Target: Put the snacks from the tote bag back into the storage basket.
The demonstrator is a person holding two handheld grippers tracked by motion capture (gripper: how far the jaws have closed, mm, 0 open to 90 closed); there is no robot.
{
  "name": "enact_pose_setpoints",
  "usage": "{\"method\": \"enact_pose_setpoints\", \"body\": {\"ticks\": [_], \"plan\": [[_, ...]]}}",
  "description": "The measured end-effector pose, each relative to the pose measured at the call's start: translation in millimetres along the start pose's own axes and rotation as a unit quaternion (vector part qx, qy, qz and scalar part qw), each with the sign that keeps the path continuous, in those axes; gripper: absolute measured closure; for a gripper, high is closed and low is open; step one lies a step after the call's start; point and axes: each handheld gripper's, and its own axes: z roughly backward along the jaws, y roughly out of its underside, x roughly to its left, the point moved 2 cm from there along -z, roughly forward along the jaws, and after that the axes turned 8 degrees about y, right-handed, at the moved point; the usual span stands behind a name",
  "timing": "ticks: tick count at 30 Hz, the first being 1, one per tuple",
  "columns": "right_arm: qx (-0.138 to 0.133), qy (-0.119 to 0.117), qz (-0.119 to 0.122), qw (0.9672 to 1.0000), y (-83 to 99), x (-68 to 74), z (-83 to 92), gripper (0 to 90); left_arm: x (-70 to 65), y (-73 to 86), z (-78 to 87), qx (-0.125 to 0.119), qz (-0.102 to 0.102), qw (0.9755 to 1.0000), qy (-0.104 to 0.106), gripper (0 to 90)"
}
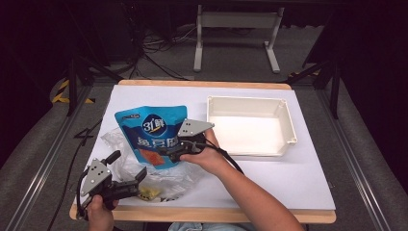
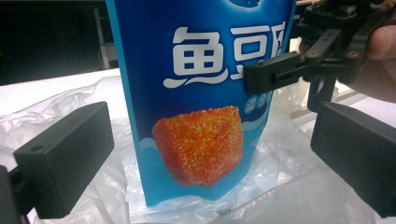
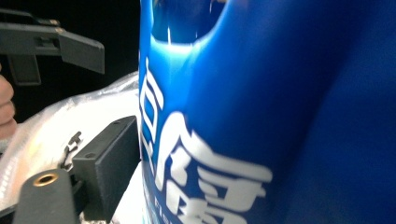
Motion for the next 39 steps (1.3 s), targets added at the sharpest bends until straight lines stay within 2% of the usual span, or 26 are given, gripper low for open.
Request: {"method": "enact_pose_setpoints", "body": {"ticks": [4, 7, 8, 11, 14, 20, 32, 39], "plan": [[0.015, 0.000, 0.005, 0.9999, 4.9, 2.6, -3.4, 18.8, 0.5, 0.1, -0.4, 0.001, 0.000, 1.0000, 0.000, 0.2], [0.014, 0.000, 0.010, 0.9999, 6.6, 3.3, -4.3, 19.9, 0.3, 0.4, -1.0, 0.002, 0.001, 1.0000, 0.002, 0.1], [0.012, -0.002, 0.009, 0.9999, 7.0, 3.0, -4.5, 21.6, 0.2, 0.4, -1.1, 0.002, 0.001, 1.0000, 0.002, 0.1], [0.014, -0.025, 0.006, 0.9996, 9.1, 3.3, -4.8, 37.1, 0.1, 0.3, -1.2, 0.001, 0.000, 1.0000, 0.001, 0.2], [0.013, -0.033, 0.015, 0.9993, 10.8, 4.1, -5.1, 43.0, 0.1, 0.4, -1.3, 0.001, 0.001, 1.0000, 0.001, 0.1], [0.014, -0.042, 0.011, 0.9990, 11.6, 2.0, -4.0, 49.6, -0.5, 0.3, -1.2, 0.007, 0.000, 1.0000, 0.001, 0.1], [0.022, -0.033, 0.009, 0.9992, 9.9, 4.7, -3.7, 53.4, -0.5, 0.5, -1.9, 0.006, -0.001, 1.0000, 0.001, 0.1], [0.034, -0.037, 0.010, 0.9987, 4.5, 3.9, -4.9, 54.8, 0.5, 0.6, -1.4, 0.006, 0.002, 1.0000, -0.001, 0.1]]}}
